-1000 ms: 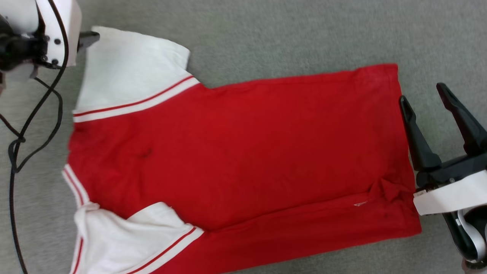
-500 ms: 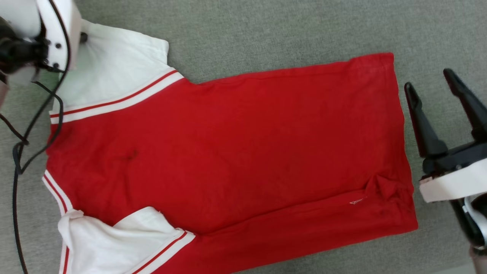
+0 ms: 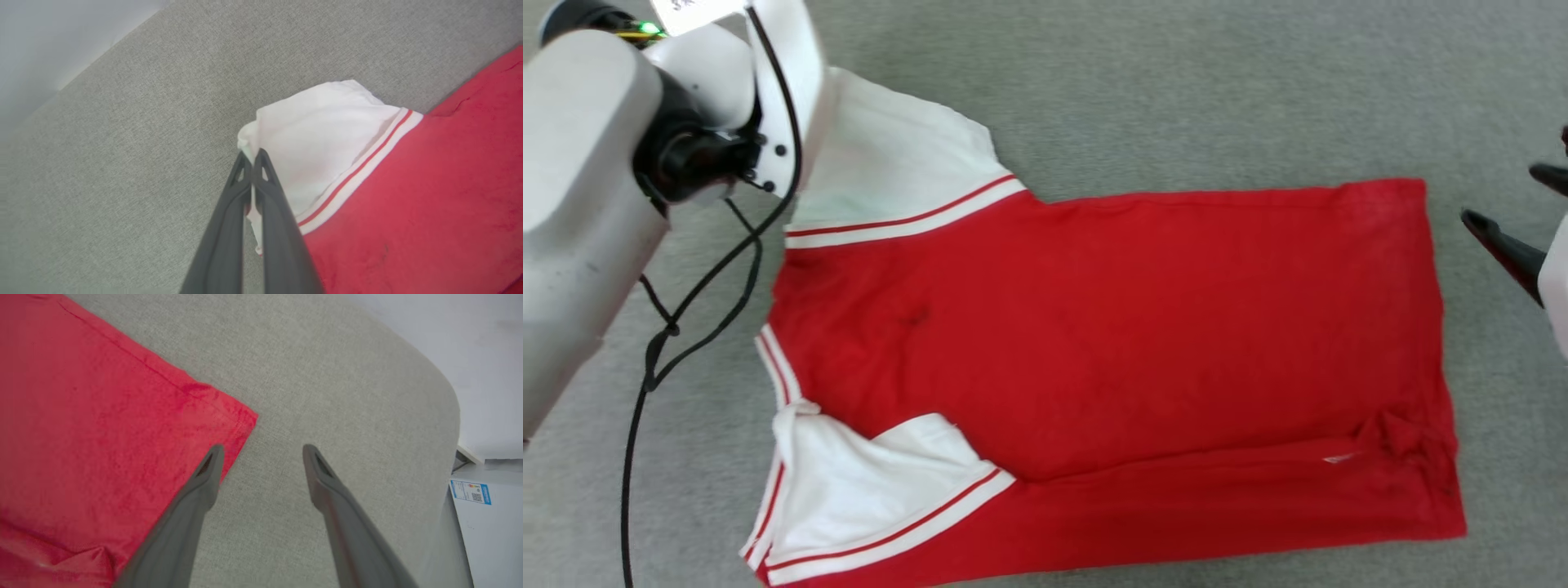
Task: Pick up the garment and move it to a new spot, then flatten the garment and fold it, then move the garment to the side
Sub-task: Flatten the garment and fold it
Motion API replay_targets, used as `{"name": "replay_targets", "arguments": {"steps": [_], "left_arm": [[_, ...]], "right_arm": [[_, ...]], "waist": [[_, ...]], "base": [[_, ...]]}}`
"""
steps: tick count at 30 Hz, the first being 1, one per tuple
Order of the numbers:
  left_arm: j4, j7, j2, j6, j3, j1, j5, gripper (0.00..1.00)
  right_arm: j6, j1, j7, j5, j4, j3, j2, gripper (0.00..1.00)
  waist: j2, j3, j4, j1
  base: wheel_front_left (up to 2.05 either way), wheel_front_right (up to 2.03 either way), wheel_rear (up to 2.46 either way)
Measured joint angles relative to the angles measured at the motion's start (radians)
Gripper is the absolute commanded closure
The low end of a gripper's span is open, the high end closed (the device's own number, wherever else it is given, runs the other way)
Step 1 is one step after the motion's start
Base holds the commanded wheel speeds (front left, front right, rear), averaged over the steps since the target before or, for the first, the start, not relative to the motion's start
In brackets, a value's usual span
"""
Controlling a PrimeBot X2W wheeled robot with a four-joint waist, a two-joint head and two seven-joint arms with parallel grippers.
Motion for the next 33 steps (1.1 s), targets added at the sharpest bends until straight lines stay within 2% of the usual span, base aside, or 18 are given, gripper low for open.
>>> {"name": "replay_targets", "arguments": {"steps": [4, 8, 16, 22, 23, 24, 33], "left_arm": [[-0.033, -0.021, -0.008, -0.002, -0.017, -0.002, 0.001, 1.00], [-0.071, -0.035, -0.011, -0.003, -0.032, -0.014, 0.004, 1.00], [-0.134, -0.076, -0.025, -0.003, -0.055, -0.038, 0.004, 1.00], [-0.146, -0.103, -0.023, -0.003, -0.077, -0.039, 0.003, 1.00], [-0.146, -0.110, -0.021, -0.003, -0.080, -0.039, 0.001, 1.00], [-0.143, -0.112, -0.020, -0.003, -0.084, -0.039, 0.000, 1.00], [-0.142, -0.213, 0.002, -0.003, -0.108, 0.007, -0.032, 1.00]], "right_arm": [[0.000, -0.108, 0.188, 0.113, 0.064, 0.104, -0.054, 0.00], [0.000, -0.209, 0.279, 0.152, 0.150, 0.159, -0.038, 0.00], [0.000, -0.262, 0.278, 0.167, 0.340, 0.228, 0.050, 0.00], [-0.002, -0.256, 0.252, 0.209, 0.390, 0.268, 0.042, 0.00], [-0.002, -0.257, 0.238, 0.210, 0.393, 0.275, 0.041, 0.44], [-0.002, -0.257, 0.220, 0.213, 0.397, 0.281, 0.041, 0.99], [0.000, -0.247, 0.028, 0.252, 0.424, 0.334, 0.047, 1.00]], "waist": [[0.0000, -0.008, 0.040, 0.0000], [0.0000, 0.003, 0.069, 0.0000], [0.0000, 0.052, 0.115, 0.0000], [0.0000, 0.065, 0.128, -0.0001], [0.0000, 0.063, 0.127, -0.0001], [0.0000, 0.060, 0.126, -0.0001], [0.0000, -0.029, 0.115, -0.0001]], "base": [[0.00, 0.00, 0.00], [0.00, 0.00, 0.00], [0.00, 0.00, 0.00], [0.00, 0.00, 0.00], [0.00, 0.00, 0.00], [0.00, 0.00, 0.00], [0.00, 0.00, 0.00]]}}
